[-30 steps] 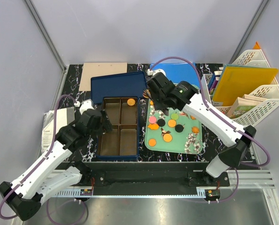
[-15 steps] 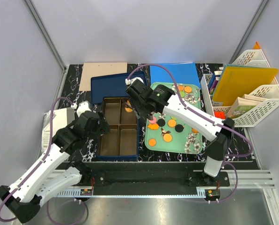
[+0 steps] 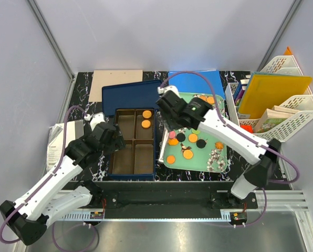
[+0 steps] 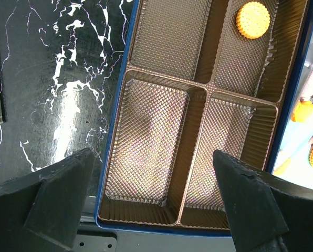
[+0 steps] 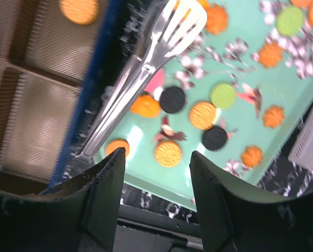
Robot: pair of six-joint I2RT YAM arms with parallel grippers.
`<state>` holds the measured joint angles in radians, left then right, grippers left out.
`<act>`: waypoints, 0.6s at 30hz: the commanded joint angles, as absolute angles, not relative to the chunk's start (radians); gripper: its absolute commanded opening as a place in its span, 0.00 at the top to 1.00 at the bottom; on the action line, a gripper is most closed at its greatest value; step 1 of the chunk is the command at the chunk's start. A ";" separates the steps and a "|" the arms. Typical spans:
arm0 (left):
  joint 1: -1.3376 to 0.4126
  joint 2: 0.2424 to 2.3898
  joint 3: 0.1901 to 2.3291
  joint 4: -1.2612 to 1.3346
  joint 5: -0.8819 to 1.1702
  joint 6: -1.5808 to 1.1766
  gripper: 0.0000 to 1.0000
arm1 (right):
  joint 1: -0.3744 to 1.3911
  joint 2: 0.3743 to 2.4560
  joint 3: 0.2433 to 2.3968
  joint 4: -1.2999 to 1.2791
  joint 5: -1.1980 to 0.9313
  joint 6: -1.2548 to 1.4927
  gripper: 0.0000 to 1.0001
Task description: Pack the cookies
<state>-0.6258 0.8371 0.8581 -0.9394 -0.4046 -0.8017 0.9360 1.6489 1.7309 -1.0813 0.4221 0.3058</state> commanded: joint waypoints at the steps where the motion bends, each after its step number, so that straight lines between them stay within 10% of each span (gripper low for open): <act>1: -0.626 0.847 0.894 -0.882 -0.413 -0.781 0.01 | 0.870 1.507 1.584 -1.088 0.480 0.350 0.41; 18: -0.626 0.910 0.887 -0.827 -0.331 -0.765 0.01 | 0.865 1.500 1.316 -0.924 0.273 0.478 0.45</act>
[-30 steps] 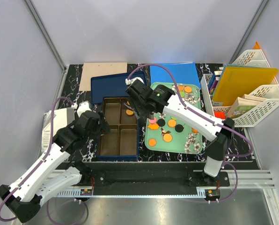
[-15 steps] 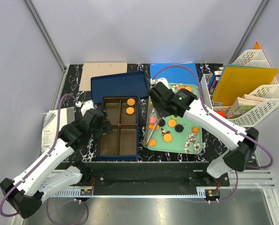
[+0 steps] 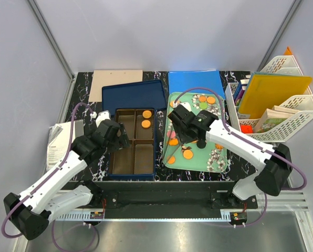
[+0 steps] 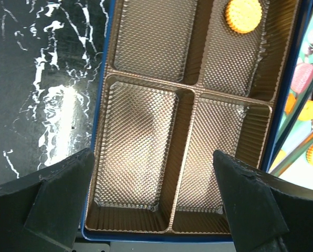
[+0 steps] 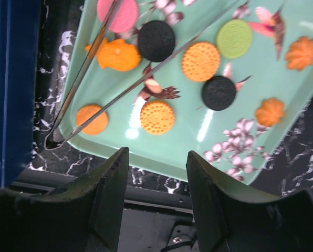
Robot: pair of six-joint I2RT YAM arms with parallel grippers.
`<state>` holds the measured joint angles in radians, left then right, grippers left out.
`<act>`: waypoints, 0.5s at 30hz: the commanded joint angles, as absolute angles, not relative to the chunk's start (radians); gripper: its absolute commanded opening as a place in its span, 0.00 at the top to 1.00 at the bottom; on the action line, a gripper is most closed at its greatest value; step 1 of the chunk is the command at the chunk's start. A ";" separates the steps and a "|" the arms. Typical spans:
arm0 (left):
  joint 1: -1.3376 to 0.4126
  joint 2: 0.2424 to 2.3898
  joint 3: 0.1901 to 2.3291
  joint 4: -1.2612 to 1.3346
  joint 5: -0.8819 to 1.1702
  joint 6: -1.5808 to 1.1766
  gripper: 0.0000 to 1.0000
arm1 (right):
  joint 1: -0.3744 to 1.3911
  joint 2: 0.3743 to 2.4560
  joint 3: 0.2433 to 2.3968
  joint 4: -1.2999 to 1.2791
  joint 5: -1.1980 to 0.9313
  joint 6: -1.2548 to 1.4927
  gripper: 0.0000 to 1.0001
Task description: Pack the cookies
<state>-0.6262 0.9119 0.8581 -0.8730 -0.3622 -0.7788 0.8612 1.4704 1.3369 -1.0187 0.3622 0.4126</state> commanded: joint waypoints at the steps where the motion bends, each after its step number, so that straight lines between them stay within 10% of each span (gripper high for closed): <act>1: -0.627 0.908 0.884 -0.825 -0.328 -0.765 0.01 | 0.865 1.511 1.304 -0.910 0.267 0.483 0.46; 15: -0.626 0.864 0.838 -0.827 -0.311 -0.759 0.01 | 0.865 1.693 1.273 -0.807 0.241 0.549 0.50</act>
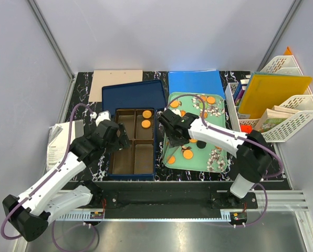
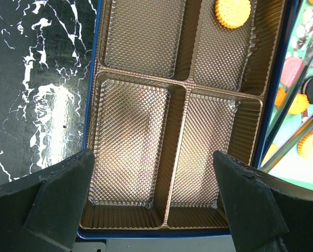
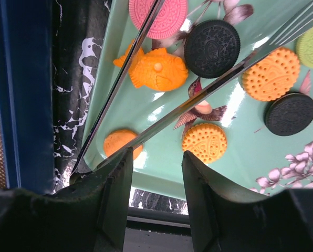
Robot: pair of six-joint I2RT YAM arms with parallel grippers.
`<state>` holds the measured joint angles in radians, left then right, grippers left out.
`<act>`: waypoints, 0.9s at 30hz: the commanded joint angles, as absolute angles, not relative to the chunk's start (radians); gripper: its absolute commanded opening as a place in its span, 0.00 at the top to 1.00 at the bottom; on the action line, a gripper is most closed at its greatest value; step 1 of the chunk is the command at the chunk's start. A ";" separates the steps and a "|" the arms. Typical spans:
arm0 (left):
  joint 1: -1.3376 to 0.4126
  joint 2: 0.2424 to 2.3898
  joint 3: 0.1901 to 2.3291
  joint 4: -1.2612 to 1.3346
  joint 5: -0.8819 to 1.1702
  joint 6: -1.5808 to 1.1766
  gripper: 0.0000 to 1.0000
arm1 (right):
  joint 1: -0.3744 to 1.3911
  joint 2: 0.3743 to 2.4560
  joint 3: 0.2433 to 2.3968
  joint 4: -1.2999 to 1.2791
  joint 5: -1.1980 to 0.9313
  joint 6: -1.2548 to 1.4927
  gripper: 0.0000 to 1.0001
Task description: Pack the cookies
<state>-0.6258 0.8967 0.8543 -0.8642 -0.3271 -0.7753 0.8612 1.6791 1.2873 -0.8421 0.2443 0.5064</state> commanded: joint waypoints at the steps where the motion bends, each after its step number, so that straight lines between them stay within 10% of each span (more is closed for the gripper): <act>1: -0.627 0.855 0.836 -0.831 -0.313 -0.758 0.01 | 0.867 1.690 1.260 -0.798 0.238 0.555 0.50; 15: -0.627 0.819 0.813 -0.857 -0.304 -0.742 0.01 | 0.862 1.784 1.195 -0.672 0.242 0.627 0.55; 27: -0.627 0.796 0.811 -0.887 -0.324 -0.744 0.01 | 0.856 1.668 1.170 -0.771 0.346 0.644 0.87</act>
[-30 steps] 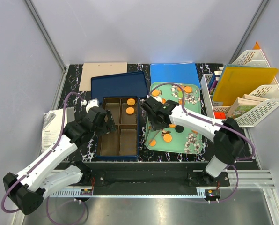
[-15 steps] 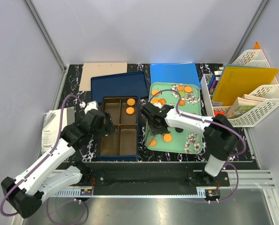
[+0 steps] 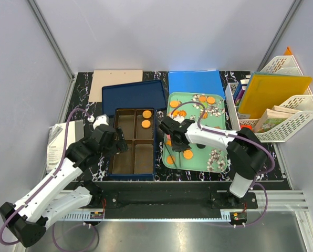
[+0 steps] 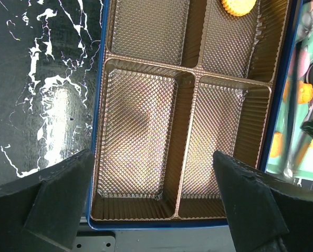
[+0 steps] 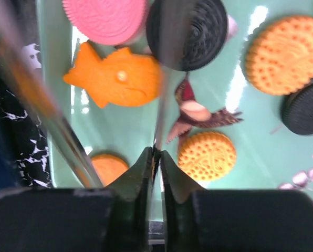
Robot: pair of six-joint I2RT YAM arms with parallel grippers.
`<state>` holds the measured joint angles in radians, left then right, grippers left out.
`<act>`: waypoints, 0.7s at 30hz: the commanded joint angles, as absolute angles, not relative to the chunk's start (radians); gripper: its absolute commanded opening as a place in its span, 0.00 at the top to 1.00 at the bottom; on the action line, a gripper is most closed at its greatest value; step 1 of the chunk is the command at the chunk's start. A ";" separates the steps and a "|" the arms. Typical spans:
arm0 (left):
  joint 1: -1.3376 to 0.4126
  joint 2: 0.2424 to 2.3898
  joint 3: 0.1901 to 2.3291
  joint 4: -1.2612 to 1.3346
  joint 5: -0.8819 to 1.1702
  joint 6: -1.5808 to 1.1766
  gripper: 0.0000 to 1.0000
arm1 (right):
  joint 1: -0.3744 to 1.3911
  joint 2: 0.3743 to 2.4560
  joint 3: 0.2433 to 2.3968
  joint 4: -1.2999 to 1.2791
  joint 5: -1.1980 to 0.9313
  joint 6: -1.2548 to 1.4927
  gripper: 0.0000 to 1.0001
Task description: Pack the cookies
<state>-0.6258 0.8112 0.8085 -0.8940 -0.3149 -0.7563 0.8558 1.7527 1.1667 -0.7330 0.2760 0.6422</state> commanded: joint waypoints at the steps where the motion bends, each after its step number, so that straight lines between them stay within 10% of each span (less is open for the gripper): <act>1: -0.627 0.798 0.811 -0.885 -0.325 -0.745 0.01 | 0.856 1.640 1.177 -0.788 0.360 0.637 0.89; 21: -0.626 0.821 0.795 -0.831 -0.276 -0.769 0.01 | 0.453 1.705 1.331 -0.836 0.549 0.282 1.00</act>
